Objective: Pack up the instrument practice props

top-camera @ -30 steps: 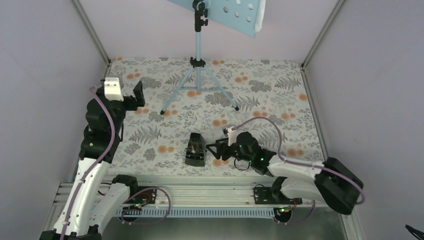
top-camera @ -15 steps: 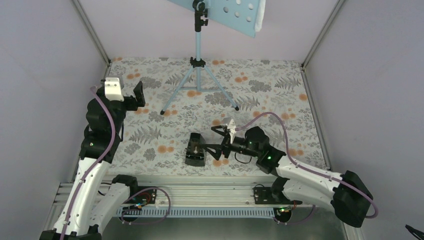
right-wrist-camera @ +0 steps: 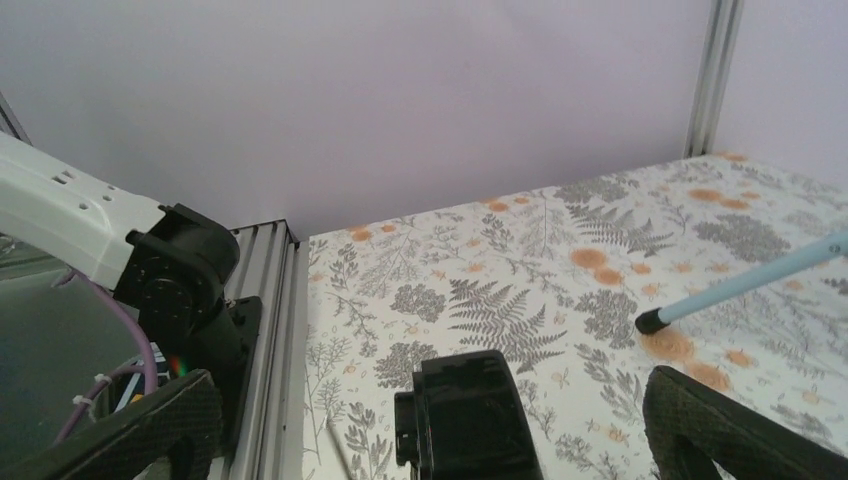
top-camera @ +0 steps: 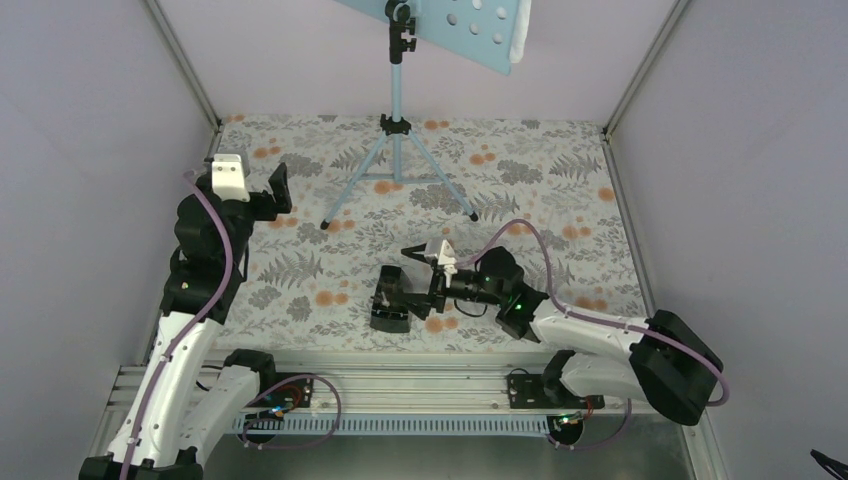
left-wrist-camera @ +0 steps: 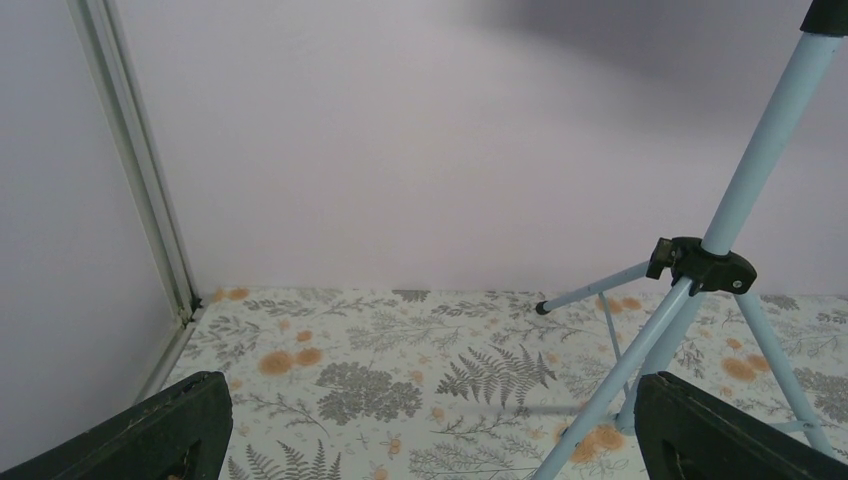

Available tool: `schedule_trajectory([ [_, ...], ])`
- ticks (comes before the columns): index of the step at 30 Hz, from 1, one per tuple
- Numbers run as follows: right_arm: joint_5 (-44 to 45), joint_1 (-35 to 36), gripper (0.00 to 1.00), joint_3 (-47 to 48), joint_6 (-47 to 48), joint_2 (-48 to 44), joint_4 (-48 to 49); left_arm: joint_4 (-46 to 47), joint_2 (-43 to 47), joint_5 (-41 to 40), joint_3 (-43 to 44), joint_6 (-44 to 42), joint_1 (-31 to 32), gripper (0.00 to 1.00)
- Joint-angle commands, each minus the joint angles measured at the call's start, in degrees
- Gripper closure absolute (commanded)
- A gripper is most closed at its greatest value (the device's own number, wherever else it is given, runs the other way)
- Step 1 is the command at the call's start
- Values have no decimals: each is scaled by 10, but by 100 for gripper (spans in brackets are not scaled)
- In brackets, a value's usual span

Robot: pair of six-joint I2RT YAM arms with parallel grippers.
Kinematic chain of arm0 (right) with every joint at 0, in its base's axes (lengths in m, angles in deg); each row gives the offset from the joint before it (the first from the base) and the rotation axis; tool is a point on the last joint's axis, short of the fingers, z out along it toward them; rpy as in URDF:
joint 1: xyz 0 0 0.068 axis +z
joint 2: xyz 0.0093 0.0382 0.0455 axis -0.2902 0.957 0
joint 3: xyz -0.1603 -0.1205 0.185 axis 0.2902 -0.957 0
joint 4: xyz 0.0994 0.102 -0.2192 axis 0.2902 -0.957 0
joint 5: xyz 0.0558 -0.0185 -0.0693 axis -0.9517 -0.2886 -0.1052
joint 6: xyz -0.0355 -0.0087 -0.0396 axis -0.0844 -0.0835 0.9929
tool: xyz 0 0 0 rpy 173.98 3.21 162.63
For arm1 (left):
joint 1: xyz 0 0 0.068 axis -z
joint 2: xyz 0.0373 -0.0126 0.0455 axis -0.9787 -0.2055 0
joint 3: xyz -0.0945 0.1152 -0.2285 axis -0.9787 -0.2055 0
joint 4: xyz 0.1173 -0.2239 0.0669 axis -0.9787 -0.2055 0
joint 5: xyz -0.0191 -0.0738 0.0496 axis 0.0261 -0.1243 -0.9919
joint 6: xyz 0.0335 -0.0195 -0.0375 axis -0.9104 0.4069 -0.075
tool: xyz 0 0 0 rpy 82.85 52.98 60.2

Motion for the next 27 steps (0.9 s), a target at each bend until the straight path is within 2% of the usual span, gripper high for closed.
schedule_trajectory([
  [1,-11,5,0,-7,47,16,71,6,1,7,-4,-6,-3,0],
  [10,17,4,0,-9,70,74,87,6,1,8,-4,-5,-3,0],
  [27,58,3,0,-11,82,109,94,7,4,12,-4,-4,-3,0],
])
